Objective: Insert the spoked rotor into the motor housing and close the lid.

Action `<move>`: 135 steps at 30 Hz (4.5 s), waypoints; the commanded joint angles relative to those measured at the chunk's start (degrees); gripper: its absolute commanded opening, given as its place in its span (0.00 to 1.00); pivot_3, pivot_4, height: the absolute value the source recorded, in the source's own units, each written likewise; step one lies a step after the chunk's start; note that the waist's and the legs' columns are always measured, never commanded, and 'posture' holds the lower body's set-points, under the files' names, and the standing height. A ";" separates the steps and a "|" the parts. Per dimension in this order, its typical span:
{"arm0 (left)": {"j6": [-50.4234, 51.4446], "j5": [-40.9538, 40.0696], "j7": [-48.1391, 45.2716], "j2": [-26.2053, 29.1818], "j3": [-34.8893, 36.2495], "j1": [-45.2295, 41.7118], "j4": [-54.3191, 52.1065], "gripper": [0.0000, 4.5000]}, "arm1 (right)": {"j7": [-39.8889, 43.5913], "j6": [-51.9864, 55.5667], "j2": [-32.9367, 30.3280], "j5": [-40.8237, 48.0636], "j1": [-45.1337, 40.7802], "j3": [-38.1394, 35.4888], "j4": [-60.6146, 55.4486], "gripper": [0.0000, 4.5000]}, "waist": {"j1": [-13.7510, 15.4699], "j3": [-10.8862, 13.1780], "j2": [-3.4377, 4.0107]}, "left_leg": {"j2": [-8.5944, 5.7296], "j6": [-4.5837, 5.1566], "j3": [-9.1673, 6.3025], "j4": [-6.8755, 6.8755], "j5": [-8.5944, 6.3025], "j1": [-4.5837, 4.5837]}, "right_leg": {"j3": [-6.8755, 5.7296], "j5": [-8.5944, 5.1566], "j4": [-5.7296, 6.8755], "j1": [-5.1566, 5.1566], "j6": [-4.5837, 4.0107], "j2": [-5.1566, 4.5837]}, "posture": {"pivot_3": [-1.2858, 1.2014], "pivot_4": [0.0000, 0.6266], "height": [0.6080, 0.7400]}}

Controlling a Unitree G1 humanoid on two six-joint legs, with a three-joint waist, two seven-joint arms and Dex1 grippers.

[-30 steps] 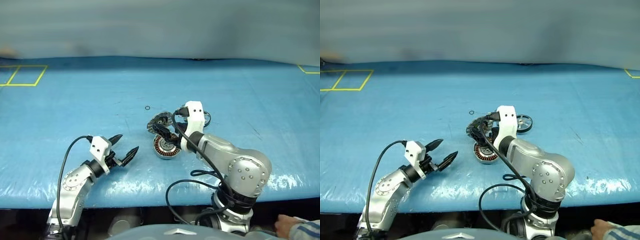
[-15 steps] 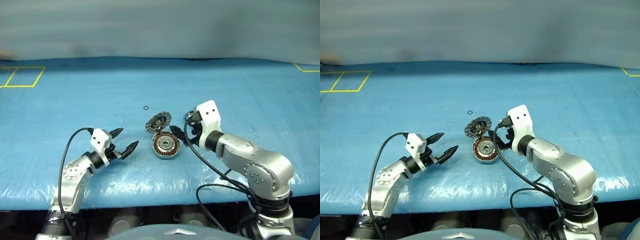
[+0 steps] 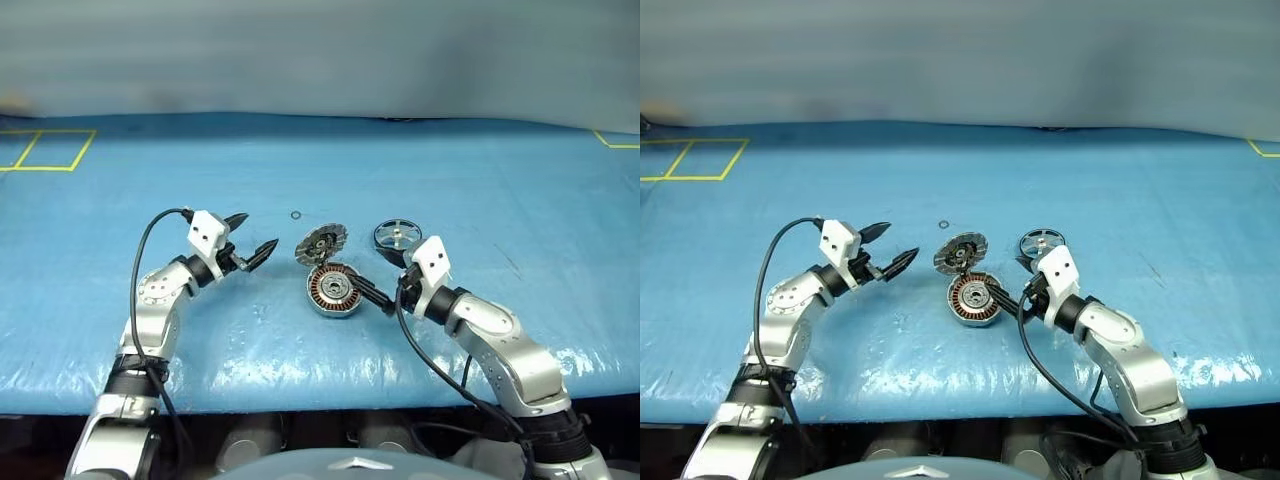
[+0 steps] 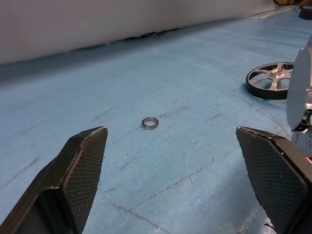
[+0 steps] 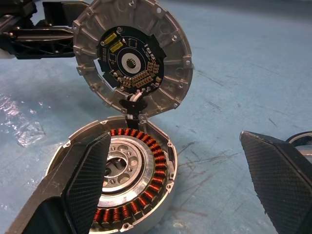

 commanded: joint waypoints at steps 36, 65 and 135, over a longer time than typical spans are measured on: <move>-7.24 17.72 12.57 -13.79 -2.98 -36.62 57.55 1.00 | -7.25 -3.02 5.93 -4.25 5.45 -2.41 -8.39 0.99 | 0.76 0.19 -0.33 | -0.16 0.11 0.01 0.54 -0.07 -0.05 | -0.03 0.15 0.02 0.26 0.27 -0.06 | 0.52 0.24 1.00; -3.63 23.20 18.40 -17.38 -3.67 -38.55 60.33 0.80 | -12.78 1.68 7.03 -3.69 12.66 -7.12 -16.96 1.00 | 0.69 0.17 -0.34 | -0.14 0.33 0.01 0.69 -0.20 0.00 | -0.03 0.17 0.07 0.34 0.34 -0.03 | 0.52 0.24 1.00; 10.26 -4.27 -32.42 6.68 -10.44 -1.63 -7.18 0.14 | 2.84 -6.72 5.07 -4.80 8.44 -1.27 0.30 1.00 | 0.65 0.10 -0.24 | -0.05 0.35 0.21 0.60 -0.23 0.02 | 0.33 0.33 0.10 -0.16 -0.05 0.01 | 0.52 0.24 1.00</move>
